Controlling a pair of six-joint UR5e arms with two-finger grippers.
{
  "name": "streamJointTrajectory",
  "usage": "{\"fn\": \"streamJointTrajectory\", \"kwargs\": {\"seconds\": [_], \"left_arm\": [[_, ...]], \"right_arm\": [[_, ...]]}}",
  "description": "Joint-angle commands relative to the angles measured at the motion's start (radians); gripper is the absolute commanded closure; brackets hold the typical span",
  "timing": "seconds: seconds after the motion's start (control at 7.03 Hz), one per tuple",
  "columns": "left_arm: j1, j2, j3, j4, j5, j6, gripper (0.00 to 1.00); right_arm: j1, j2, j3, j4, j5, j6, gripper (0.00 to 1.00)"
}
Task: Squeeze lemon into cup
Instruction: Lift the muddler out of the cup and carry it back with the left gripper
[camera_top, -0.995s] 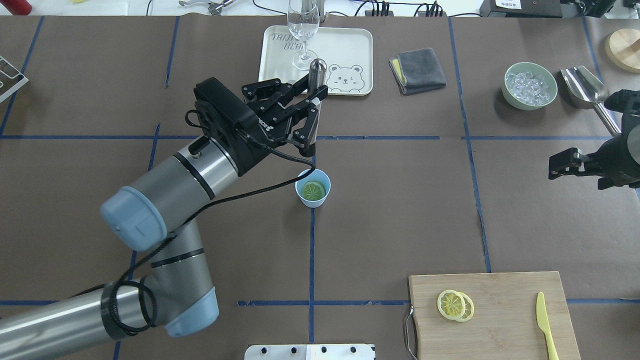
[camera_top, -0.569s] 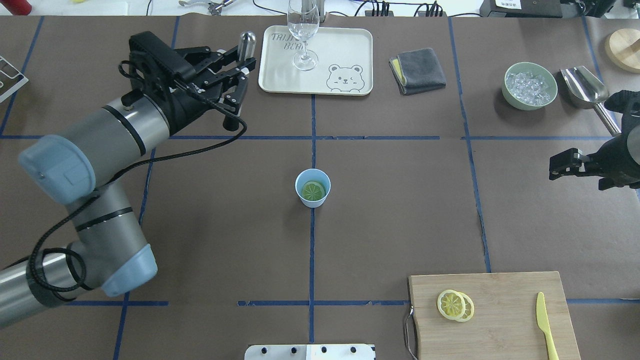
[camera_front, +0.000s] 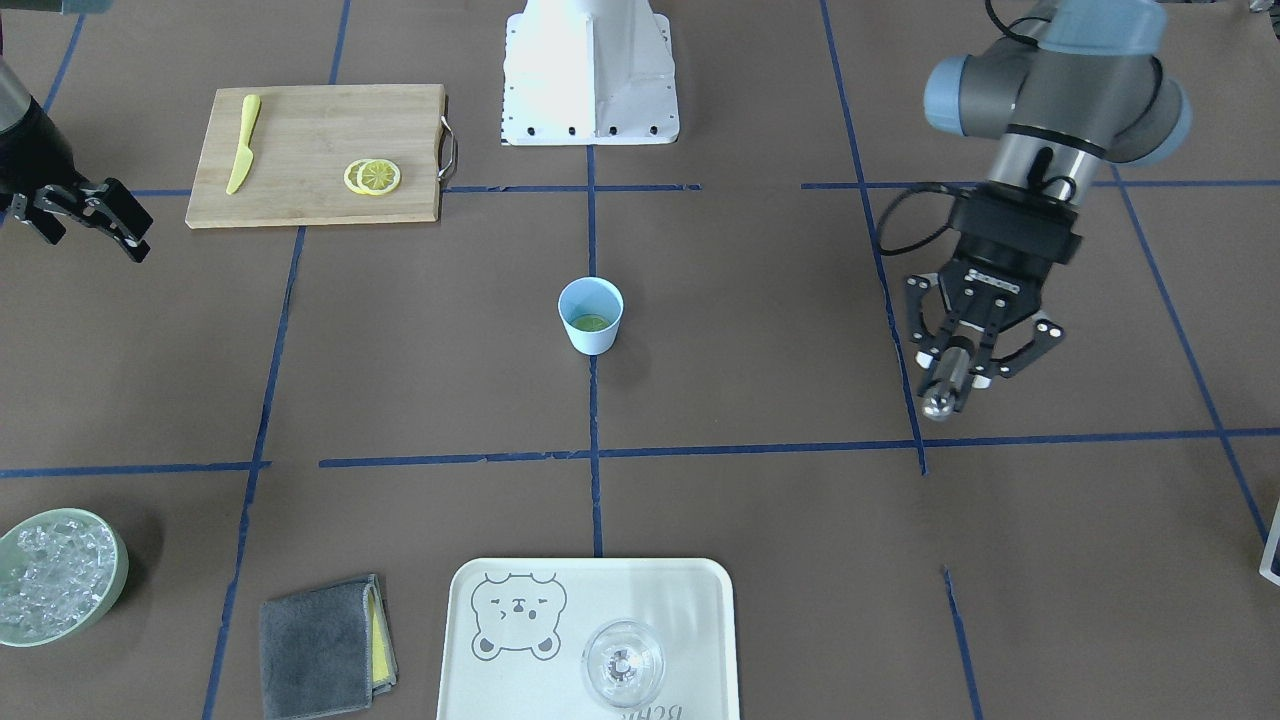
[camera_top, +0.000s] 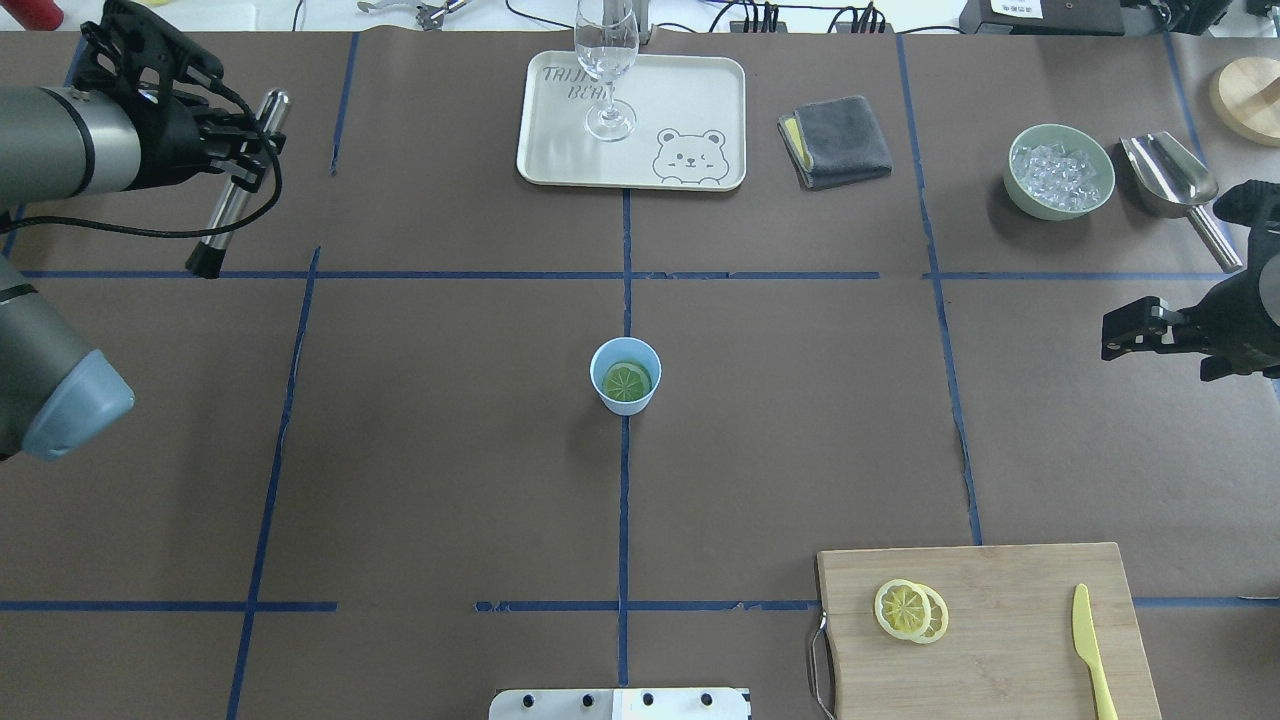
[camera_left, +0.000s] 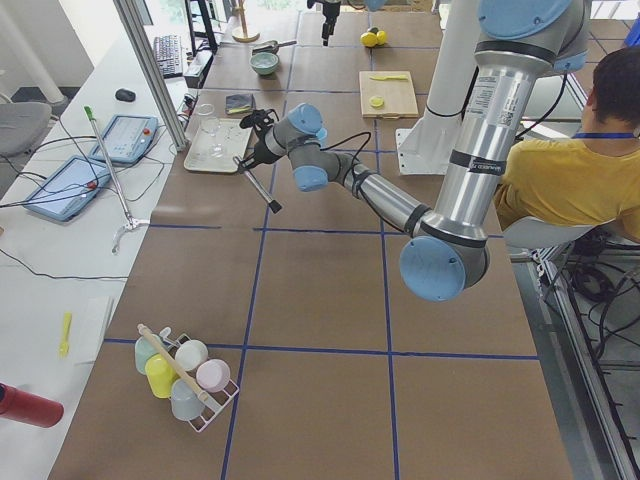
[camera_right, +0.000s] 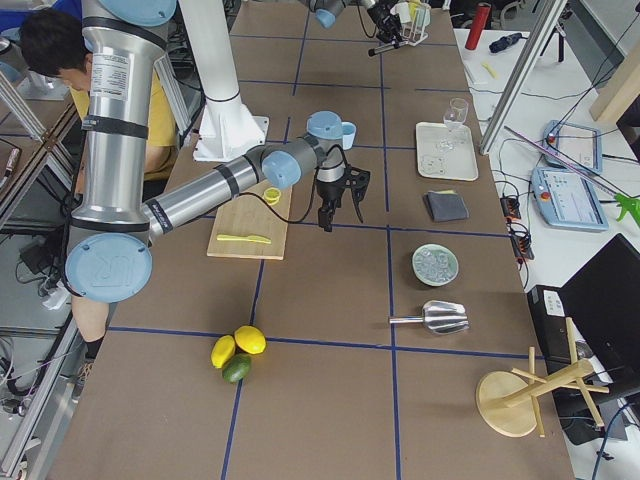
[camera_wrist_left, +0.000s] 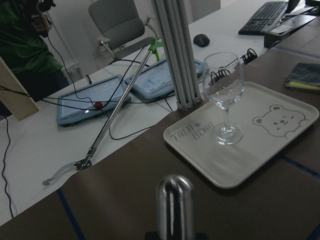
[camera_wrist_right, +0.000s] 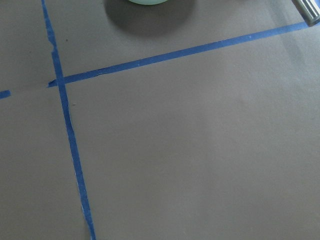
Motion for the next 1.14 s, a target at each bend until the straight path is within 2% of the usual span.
{"fn": "streamJointTrajectory", "kwargs": {"seconds": [0.0, 0.14, 0.28, 0.43, 0.57, 0.71, 0.85, 1.0], "left_arm": [[-0.112, 0.012, -0.001, 0.213, -0.342, -0.231, 1.00], [-0.142, 0.046, -0.001, 0.220, -0.467, -0.233, 1.00], [-0.141, 0.093, -0.006, 0.221, -0.472, -0.255, 1.00], [-0.134, 0.188, 0.000, 0.192, -0.469, -0.251, 1.00], [-0.129, 0.184, 0.041, 0.178, -0.470, -0.284, 1.00], [-0.129, 0.157, 0.104, 0.167, -0.467, -0.418, 1.00], [-0.126, 0.137, 0.123, 0.150, -0.367, -0.517, 1.00], [-0.074, 0.135, 0.134, 0.147, -0.284, -0.513, 1.00]], "right_arm": [[0.001, -0.003, -0.001, 0.000, 0.000, -0.003, 0.00], [0.003, -0.006, -0.008, -0.002, 0.000, -0.023, 0.00], [0.019, -0.007, -0.024, -0.002, 0.004, -0.068, 0.00], [0.026, -0.007, -0.037, -0.002, 0.003, -0.083, 0.00], [0.029, -0.007, -0.043, -0.002, 0.004, -0.090, 0.00], [0.033, -0.022, -0.047, -0.002, 0.004, -0.095, 0.00], [0.033, -0.026, -0.047, -0.002, 0.004, -0.095, 0.00], [0.033, -0.026, -0.047, 0.000, 0.004, -0.095, 0.00]]}}
